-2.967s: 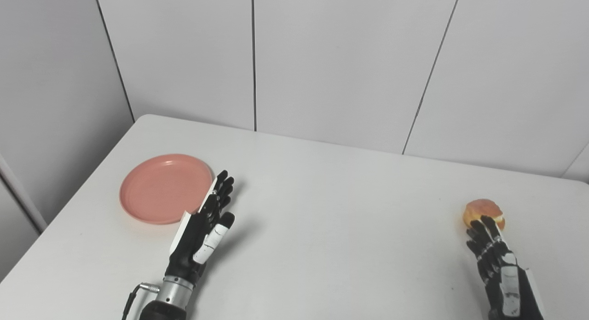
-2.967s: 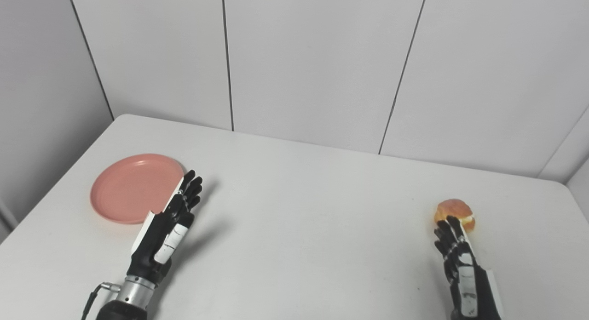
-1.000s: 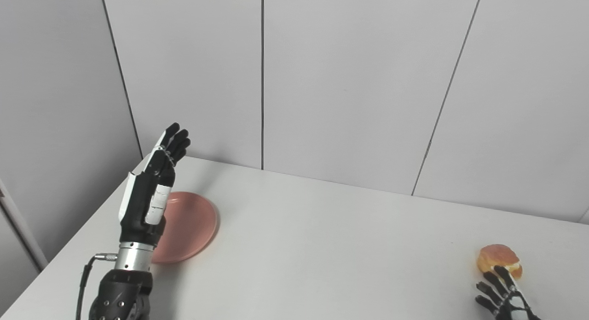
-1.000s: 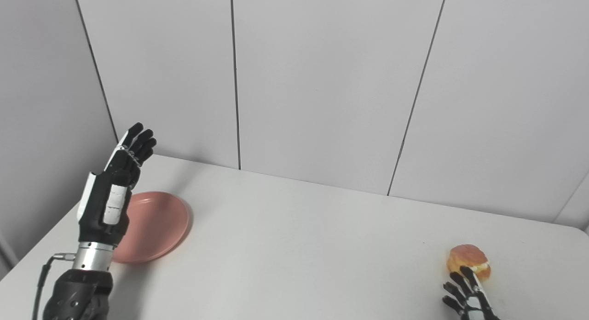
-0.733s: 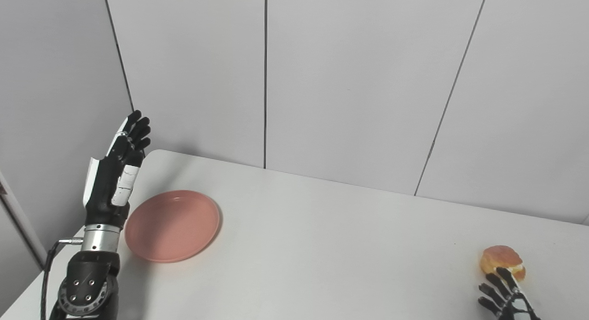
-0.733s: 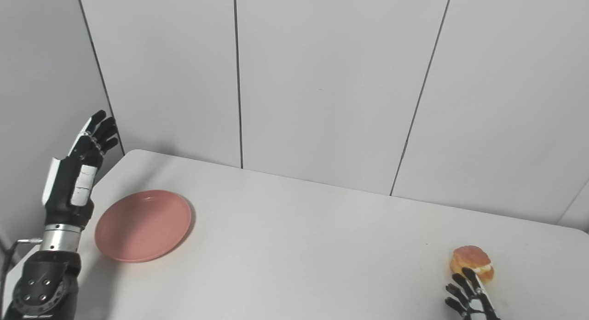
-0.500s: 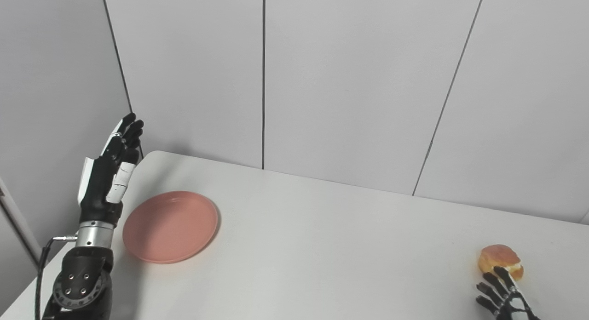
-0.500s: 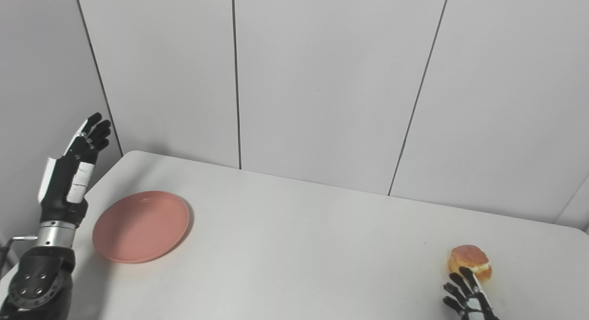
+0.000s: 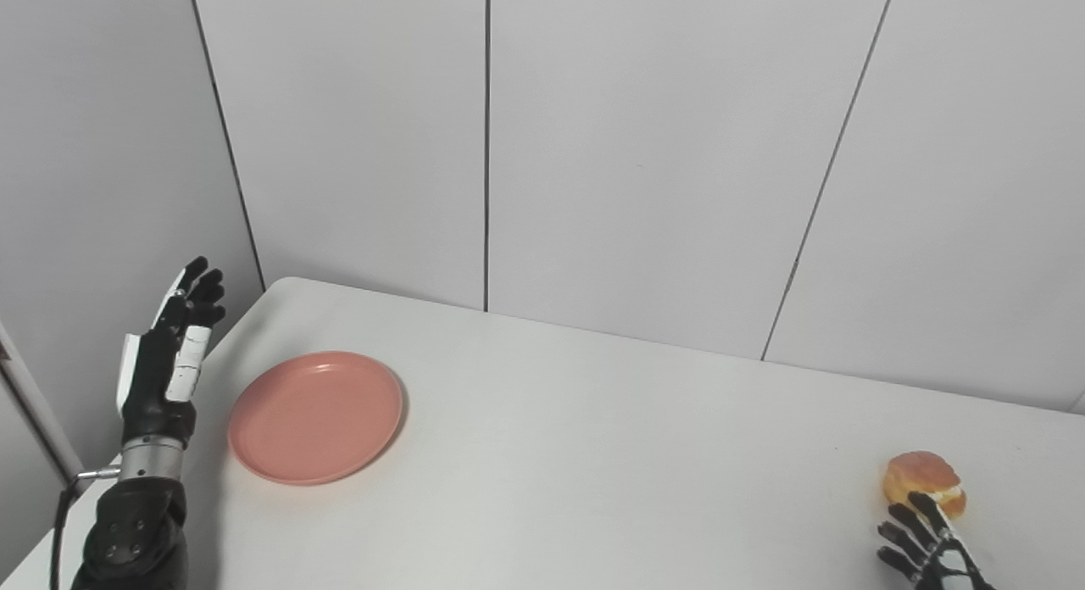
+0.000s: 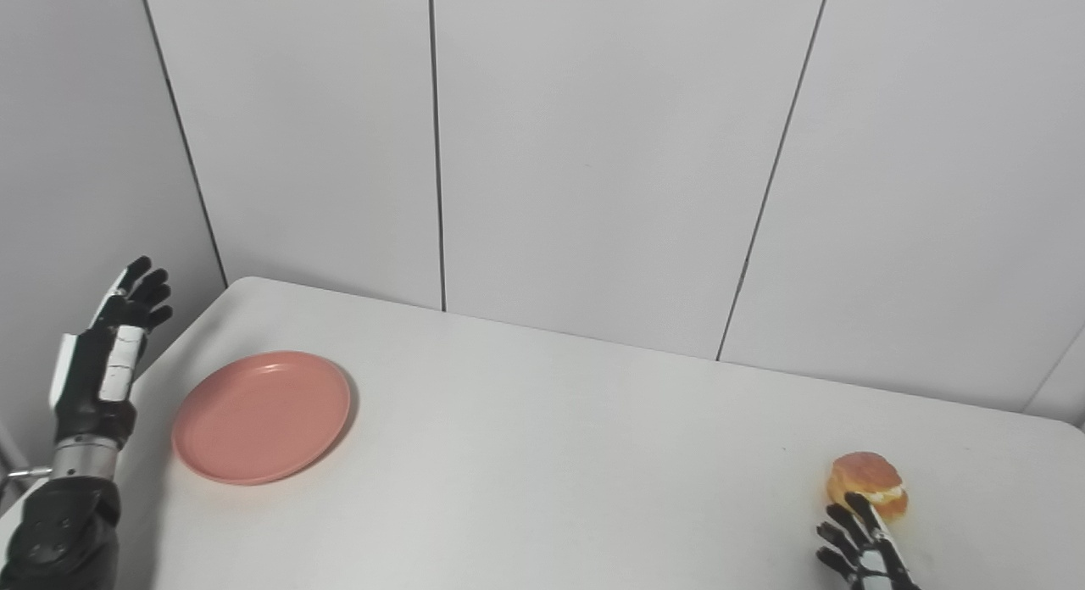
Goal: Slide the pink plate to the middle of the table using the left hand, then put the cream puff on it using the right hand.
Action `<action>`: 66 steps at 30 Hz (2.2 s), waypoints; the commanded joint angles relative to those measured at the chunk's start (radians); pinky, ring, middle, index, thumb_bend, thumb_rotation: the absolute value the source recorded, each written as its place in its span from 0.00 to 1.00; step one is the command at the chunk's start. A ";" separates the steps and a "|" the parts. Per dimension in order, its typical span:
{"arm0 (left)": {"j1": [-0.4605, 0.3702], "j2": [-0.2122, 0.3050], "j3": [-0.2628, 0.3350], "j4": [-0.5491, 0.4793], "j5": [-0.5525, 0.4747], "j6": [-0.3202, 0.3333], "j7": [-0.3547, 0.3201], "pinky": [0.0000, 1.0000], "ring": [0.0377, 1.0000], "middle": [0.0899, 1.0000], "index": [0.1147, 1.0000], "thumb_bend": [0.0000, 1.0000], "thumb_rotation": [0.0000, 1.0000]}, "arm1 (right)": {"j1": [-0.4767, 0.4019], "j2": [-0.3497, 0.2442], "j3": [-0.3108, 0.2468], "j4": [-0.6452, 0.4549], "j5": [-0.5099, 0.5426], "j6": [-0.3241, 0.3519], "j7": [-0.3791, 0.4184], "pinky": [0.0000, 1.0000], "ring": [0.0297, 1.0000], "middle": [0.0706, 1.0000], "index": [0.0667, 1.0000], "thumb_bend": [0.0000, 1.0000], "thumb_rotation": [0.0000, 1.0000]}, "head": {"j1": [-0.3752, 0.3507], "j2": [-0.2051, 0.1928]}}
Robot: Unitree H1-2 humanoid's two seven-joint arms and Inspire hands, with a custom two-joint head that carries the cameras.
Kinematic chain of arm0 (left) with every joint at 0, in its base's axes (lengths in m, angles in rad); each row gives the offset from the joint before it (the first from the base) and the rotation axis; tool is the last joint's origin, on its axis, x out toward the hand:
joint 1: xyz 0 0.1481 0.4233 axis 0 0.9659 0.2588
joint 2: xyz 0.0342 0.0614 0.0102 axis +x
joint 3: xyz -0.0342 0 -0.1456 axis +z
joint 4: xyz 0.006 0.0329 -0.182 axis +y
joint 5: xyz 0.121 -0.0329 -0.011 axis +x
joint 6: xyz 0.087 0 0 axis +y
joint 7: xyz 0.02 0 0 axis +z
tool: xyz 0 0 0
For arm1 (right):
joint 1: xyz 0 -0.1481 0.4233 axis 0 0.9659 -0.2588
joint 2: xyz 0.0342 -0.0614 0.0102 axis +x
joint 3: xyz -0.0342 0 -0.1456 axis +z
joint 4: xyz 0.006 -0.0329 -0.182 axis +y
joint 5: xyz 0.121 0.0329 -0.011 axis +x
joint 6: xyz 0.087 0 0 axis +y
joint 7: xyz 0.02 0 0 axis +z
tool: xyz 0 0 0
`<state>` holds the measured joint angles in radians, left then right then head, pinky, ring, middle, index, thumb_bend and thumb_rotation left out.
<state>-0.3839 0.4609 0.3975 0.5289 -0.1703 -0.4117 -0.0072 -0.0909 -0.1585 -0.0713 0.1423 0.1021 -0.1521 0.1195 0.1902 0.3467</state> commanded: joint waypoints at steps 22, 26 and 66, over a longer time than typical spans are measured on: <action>-0.150 0.009 0.062 0.369 -0.053 -0.058 -0.221 0.85 0.87 0.88 0.86 1.00 0.82 | 0.087 0.005 0.035 0.048 -0.010 0.035 0.014 0.78 0.83 0.87 0.90 0.81 1.00 | -0.015 0.022; -0.151 0.002 0.040 0.372 -0.035 -0.058 -0.212 0.86 0.88 0.88 0.85 1.00 0.84 | 0.090 0.008 0.038 0.040 -0.017 0.035 0.009 0.78 0.83 0.86 0.90 0.80 1.00 | -0.023 0.025; -0.075 -0.106 -0.110 0.216 -0.079 0.028 -0.277 0.93 0.99 0.99 0.95 0.98 0.85 | 0.108 0.012 0.057 -0.015 -0.040 0.054 0.006 0.77 0.82 0.85 0.90 0.78 1.00 | -0.056 0.061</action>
<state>-0.4902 0.3978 0.3032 0.7403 -0.2442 -0.4010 -0.2988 -0.0512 -0.1671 -0.0360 0.0950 0.0663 -0.1515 0.1160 0.1366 0.4050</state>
